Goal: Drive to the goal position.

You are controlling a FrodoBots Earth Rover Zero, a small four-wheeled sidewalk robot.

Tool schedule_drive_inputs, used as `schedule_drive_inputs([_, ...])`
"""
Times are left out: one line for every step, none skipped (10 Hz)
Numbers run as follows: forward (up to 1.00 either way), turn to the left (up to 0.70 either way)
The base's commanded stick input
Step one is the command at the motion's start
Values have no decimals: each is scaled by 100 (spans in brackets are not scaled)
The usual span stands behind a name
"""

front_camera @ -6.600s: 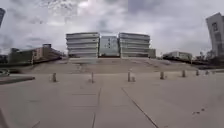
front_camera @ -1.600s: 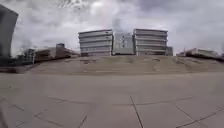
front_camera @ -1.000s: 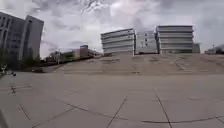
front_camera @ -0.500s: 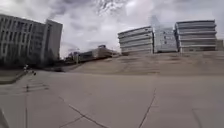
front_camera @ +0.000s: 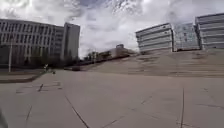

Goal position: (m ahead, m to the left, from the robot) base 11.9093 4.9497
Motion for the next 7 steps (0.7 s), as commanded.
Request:
schedule_drive_inputs([100, 40])
schedule_drive_inputs([100, 40])
schedule_drive_inputs([100, 13])
schedule_drive_inputs([100, 0])
schedule_drive_inputs([100, 0])
schedule_drive_inputs([100, 0])
schedule_drive_inputs([100, 0])
